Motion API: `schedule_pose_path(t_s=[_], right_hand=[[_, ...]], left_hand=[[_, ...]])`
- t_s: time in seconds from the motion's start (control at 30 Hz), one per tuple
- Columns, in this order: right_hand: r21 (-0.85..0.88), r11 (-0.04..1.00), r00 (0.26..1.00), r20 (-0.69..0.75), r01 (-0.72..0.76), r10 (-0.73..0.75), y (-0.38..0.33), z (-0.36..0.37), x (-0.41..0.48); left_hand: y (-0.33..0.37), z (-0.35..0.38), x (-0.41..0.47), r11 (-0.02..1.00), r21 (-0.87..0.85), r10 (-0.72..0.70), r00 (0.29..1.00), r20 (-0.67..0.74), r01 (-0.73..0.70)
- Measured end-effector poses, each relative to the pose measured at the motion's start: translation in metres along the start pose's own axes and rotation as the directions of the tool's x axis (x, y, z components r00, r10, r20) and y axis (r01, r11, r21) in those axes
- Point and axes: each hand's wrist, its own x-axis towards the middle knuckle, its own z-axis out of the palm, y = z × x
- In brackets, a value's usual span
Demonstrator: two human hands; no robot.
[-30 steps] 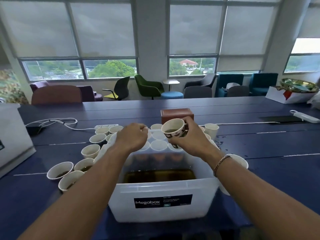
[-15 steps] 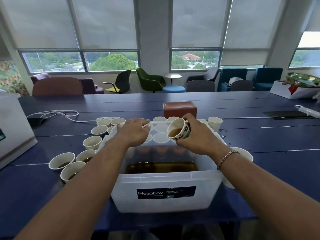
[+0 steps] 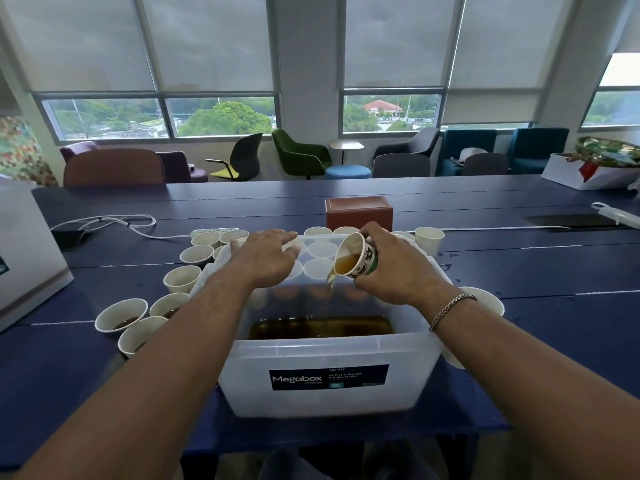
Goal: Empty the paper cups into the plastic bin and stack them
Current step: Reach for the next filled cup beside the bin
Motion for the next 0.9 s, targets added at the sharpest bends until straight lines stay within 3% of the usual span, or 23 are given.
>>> schedule_pose_path(t_s=[0.33,0.9], right_hand=[[-0.045,0.999,0.995,-0.099,-0.027,0.022,-0.0016,-0.0015,-0.0004],[-0.111,0.994,0.991,-0.132,-0.016,0.001,-0.0056,-0.0062,-0.0017]], left_hand=[[0.0015,0.0002,-0.0023,0.999,0.035,0.002,1.0,0.014,-0.002],[0.0017,0.0,-0.0024,0.999,0.039,-0.002,1.0,0.028,0.001]])
